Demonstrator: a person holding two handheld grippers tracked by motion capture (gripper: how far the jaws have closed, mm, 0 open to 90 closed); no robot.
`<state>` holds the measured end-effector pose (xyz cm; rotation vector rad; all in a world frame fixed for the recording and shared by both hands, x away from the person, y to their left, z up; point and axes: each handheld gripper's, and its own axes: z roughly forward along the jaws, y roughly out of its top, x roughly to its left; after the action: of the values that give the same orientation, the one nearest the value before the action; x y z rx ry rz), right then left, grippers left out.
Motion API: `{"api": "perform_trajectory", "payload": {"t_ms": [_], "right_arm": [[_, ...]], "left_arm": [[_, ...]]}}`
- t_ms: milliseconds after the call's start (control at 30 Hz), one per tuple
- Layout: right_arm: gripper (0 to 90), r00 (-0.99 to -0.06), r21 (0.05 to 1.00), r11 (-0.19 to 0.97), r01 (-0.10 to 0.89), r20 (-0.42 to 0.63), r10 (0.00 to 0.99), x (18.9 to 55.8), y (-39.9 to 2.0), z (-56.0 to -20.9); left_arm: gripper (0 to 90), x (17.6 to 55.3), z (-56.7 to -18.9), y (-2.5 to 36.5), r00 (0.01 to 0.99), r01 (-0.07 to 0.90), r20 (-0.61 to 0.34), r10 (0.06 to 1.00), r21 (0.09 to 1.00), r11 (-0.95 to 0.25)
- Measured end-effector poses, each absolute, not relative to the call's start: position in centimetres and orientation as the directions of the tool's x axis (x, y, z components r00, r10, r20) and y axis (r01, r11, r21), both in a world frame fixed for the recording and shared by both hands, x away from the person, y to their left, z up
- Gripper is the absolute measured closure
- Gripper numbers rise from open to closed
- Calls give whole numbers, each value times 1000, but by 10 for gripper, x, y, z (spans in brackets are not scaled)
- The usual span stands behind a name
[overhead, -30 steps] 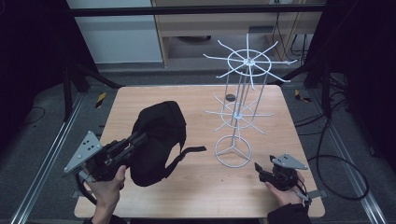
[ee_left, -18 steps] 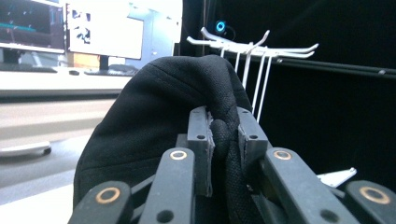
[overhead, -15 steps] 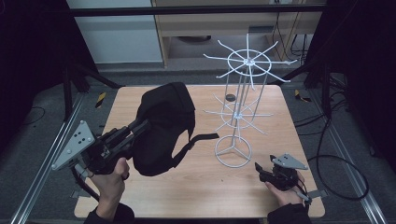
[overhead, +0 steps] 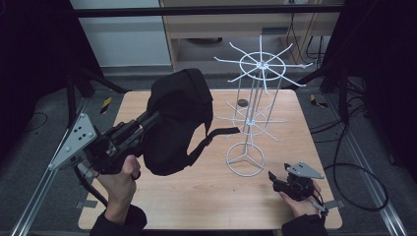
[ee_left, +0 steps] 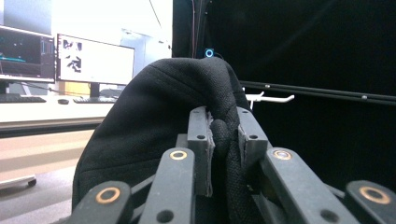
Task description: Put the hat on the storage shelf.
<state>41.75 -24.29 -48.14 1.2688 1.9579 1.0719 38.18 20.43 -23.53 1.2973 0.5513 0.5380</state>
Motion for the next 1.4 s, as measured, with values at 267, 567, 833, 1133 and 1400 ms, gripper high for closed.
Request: {"api": "perform_trajectory", "payload": {"t_ms": [267, 567, 833, 1133, 1400], "right_arm": [[327, -390, 853, 232, 467, -37, 920, 418, -243, -482], [325, -390, 852, 230, 470, -33, 920, 417, -242, -482], [324, -394, 852, 233, 470, -34, 919, 418, -242, -482], [324, -396, 852, 236, 468, -37, 918, 418, -242, -482], [324, -398, 850, 243, 468, -43, 916, 418, -242, -483]], "left_arm": [[786, 380, -219, 191, 773, -87, -63, 632, 975, 205], [786, 384, -205, 172, 791, -94, -49, 610, 975, 199], [786, 393, -203, 146, 805, -79, -43, 591, 981, 179], [783, 408, -215, 130, 807, -35, -48, 588, 991, 129], [774, 421, -240, 130, 795, 19, -67, 602, 996, 85]]}}
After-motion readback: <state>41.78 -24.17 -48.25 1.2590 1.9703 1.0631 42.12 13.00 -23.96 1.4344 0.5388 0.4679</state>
